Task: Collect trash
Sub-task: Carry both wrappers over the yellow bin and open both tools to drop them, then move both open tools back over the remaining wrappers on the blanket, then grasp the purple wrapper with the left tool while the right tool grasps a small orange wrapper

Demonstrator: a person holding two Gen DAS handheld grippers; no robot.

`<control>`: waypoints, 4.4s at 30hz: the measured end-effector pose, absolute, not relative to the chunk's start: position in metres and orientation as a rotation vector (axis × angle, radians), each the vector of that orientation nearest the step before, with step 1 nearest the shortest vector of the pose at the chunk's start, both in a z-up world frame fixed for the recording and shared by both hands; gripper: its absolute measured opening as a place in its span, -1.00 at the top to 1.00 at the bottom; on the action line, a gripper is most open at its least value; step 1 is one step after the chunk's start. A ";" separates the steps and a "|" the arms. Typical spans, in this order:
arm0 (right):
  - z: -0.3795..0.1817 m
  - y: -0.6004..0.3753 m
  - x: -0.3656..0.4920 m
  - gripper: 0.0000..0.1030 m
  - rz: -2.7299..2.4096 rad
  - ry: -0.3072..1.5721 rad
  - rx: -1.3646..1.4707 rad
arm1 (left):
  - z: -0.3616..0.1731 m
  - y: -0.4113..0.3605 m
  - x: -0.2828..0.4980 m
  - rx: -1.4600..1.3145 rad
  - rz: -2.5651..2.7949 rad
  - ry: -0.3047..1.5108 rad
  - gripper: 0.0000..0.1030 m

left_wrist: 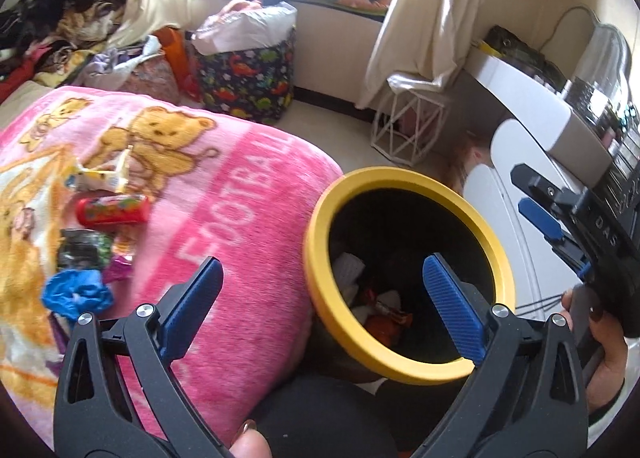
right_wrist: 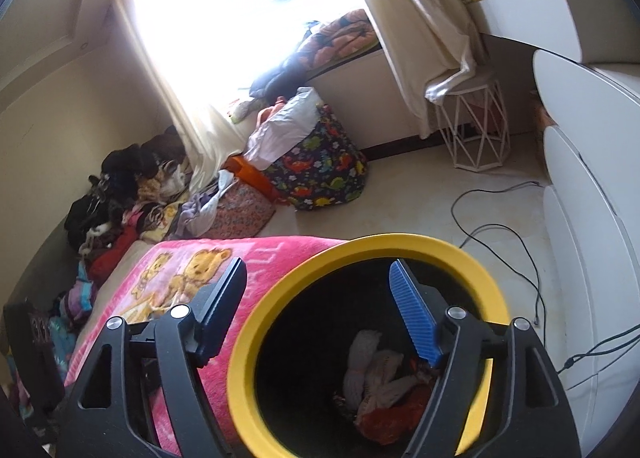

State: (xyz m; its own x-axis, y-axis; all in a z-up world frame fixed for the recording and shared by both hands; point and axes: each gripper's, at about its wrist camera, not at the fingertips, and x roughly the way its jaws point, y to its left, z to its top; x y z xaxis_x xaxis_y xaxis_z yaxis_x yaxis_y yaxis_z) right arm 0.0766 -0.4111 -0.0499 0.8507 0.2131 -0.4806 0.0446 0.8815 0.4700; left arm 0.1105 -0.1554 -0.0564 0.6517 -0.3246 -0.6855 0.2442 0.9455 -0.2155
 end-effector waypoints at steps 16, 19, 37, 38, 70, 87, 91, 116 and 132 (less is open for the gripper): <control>-0.025 -0.358 0.074 -0.64 0.202 0.521 0.387 | -0.030 -0.091 0.103 -0.175 -0.186 0.685 -0.79; -0.023 -0.349 0.075 -0.65 0.219 0.520 0.370 | -0.026 -0.080 0.102 -0.185 -0.160 0.669 -0.79; -0.014 -0.296 0.075 -0.73 0.309 0.528 0.291 | -0.011 -0.018 0.095 -0.247 -0.048 0.606 -0.79; -0.014 -0.292 0.075 -0.74 0.315 0.530 0.285 | -0.011 -0.016 0.095 -0.249 -0.043 0.605 -0.79; -0.036 -0.176 0.106 -0.78 0.500 0.659 0.132 | -0.059 0.080 0.061 -0.288 0.073 0.711 -0.79; -0.081 -0.126 0.153 -0.61 0.556 0.801 0.087 | -0.115 0.067 0.058 -0.330 -0.056 0.884 -0.40; -0.099 -0.114 0.163 -0.47 0.554 0.851 0.073 | -0.126 0.059 0.059 -0.329 -0.076 0.920 -0.32; -0.137 -0.124 0.170 0.49 0.568 0.992 0.145 | -0.144 0.059 0.062 -0.344 -0.064 0.956 0.14; -0.116 -0.145 0.134 0.57 0.590 0.933 0.152 | -0.119 0.077 0.055 -0.418 -0.018 0.881 0.39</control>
State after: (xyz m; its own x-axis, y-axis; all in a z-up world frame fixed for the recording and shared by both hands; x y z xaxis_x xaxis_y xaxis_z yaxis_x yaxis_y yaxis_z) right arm 0.1340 -0.1450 -0.1162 0.4514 0.5394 -0.7108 -0.4115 0.8327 0.3706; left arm 0.0549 0.0774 -0.1188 0.6418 -0.1850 -0.7443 -0.1549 0.9192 -0.3620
